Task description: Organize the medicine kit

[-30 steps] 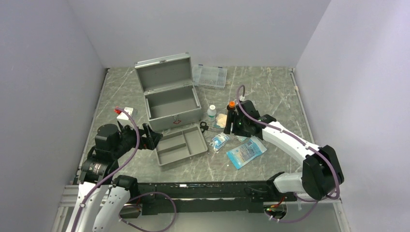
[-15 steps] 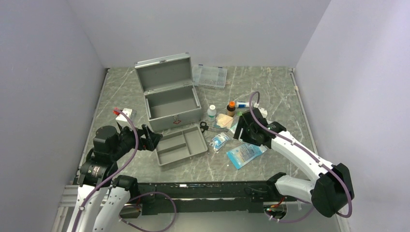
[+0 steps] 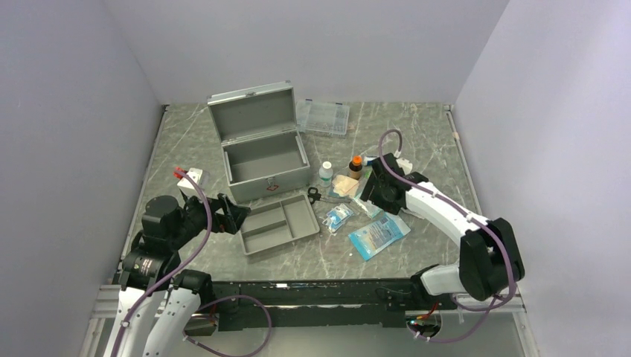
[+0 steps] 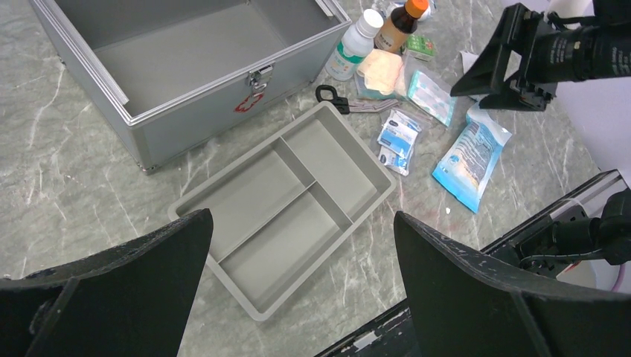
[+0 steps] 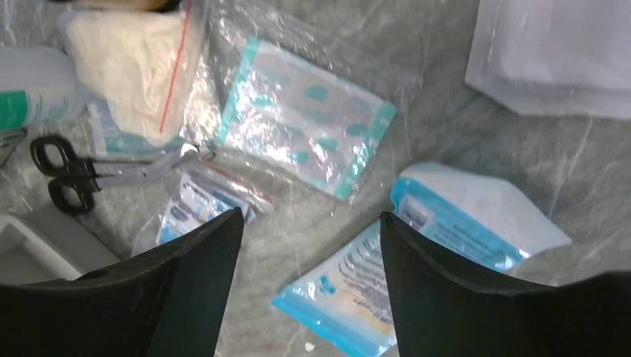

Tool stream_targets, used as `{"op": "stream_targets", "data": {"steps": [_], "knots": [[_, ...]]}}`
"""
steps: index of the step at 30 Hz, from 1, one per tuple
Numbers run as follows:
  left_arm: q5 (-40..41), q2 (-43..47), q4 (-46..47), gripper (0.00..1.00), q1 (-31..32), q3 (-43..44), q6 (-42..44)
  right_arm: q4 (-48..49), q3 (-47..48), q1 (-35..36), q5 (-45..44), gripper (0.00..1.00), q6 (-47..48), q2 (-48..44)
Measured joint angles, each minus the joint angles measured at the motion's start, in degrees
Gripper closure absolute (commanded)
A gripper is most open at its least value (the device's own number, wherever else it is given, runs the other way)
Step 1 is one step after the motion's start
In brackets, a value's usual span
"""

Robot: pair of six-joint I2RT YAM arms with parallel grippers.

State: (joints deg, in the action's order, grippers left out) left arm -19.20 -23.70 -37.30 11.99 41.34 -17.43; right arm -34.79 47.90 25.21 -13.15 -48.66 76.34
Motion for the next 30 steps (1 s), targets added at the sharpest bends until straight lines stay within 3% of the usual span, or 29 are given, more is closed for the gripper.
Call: {"op": "stream_targets", "data": {"steps": [6, 10, 17, 30], "knots": [[0.0, 0.07, -0.02, 0.01, 0.11, 0.0, 0.0, 5.18, 2.91, -0.9, -0.55, 0.37, 8.04, 5.05], [-0.02, 0.07, 0.0, 0.01, 0.11, 0.0, 0.02, 7.93, 2.95, -0.9, -0.28, 0.49, 16.5, 6.03], [-0.07, 0.04, 0.0, 0.01, 0.11, 0.0, 0.02, 12.04, 2.64, -2.27, 1.2, 0.49, 25.09, 6.32], [-0.42, -0.13, 0.0, 0.01, 0.11, 0.0, 0.04, 16.13, 2.19, -4.94, 6.29, 0.49, 25.99, 14.23]]}}
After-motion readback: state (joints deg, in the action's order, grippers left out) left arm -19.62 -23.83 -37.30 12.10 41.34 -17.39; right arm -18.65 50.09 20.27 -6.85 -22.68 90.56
